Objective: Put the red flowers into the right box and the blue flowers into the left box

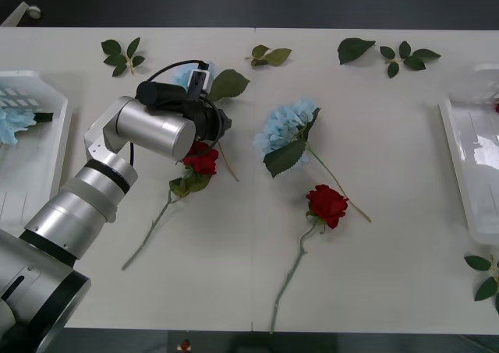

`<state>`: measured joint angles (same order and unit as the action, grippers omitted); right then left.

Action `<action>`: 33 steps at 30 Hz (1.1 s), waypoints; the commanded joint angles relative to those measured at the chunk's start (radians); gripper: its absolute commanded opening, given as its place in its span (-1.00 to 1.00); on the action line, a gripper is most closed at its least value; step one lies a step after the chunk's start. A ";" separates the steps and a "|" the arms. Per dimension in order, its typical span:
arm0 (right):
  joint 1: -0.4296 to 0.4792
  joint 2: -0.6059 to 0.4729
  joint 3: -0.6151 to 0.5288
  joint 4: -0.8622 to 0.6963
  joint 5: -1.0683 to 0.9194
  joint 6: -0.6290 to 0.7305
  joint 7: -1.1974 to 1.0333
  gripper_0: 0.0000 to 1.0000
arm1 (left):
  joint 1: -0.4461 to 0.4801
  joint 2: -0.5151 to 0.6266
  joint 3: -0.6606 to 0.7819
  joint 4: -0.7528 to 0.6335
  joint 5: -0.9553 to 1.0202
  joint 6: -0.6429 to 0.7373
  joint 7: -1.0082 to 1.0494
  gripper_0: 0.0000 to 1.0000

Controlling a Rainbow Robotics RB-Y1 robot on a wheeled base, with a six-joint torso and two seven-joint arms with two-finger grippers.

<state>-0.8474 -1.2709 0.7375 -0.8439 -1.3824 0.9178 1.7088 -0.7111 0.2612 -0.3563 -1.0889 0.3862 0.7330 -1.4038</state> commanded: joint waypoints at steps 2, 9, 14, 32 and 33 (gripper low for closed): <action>0.005 0.059 -0.018 0.089 0.040 -0.066 0.000 -1.00 | -0.031 0.001 -0.004 0.024 -0.015 -0.046 0.009 0.31; 0.005 0.128 -0.020 0.172 0.203 -0.137 0.002 -1.00 | -0.031 0.003 -0.035 0.127 -0.013 -0.173 0.008 -1.00; 0.005 0.137 -0.020 0.170 0.275 -0.145 0.003 -0.47 | -0.031 0.010 -0.035 0.126 -0.003 -0.176 0.011 -1.00; 0.005 0.024 -0.024 -0.141 -0.027 -0.005 0.057 1.00 | -0.019 0.069 0.273 -0.344 0.048 0.523 0.020 -1.00; 0.005 0.002 -0.027 -0.207 -0.072 0.016 0.058 1.00 | -0.019 0.069 0.327 -0.402 0.048 0.611 0.019 -1.00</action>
<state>-0.8290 -1.1838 0.7368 -0.9423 -1.3892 0.9072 1.7353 -0.7126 0.3168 -0.1323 -1.3589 0.4363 1.2209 -1.4037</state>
